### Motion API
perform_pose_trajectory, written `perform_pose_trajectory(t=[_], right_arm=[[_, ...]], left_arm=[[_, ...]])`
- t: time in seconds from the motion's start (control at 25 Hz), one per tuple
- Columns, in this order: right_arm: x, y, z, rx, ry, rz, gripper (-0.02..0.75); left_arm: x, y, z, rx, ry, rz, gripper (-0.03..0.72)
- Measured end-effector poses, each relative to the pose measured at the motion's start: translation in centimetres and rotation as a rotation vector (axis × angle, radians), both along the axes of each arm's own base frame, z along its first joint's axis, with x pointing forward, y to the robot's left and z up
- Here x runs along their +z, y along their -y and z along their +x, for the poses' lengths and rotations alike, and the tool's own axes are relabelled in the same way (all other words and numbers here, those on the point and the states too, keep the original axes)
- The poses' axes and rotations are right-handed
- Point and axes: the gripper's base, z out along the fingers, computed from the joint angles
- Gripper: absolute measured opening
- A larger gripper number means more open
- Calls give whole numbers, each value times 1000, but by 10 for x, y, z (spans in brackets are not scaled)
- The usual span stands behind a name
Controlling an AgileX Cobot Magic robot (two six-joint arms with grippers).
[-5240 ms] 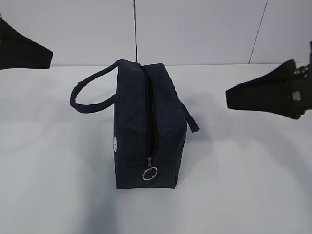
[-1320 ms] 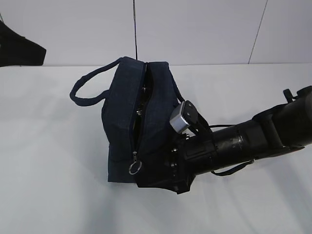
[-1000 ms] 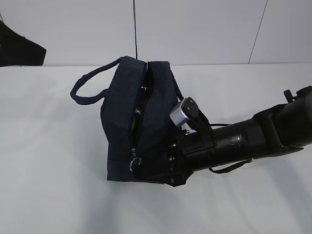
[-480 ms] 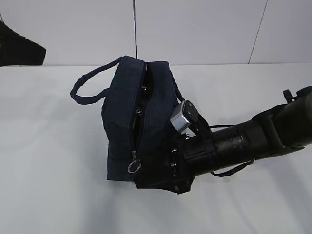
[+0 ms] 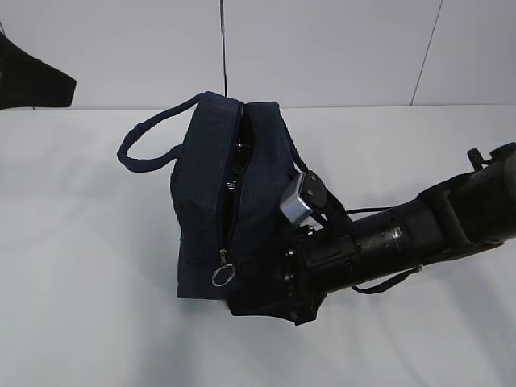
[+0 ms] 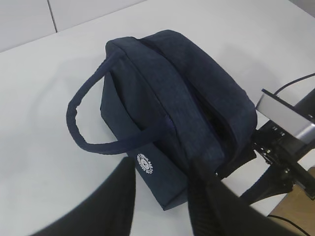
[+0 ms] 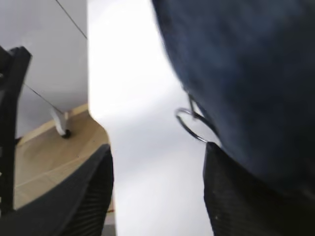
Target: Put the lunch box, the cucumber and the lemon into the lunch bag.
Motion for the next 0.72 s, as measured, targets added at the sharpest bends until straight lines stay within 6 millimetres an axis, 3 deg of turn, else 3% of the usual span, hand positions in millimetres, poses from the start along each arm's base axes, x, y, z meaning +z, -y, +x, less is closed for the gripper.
perform_pose_trajectory(t=[0.28, 0.72], right_arm=[[-1, 1, 4, -52, -9, -8, 435], [0, -16, -1, -47, 26, -2, 435]], left_arm=[[0, 0, 0, 1, 2, -1, 239], [0, 0, 0, 1, 2, -1, 238]])
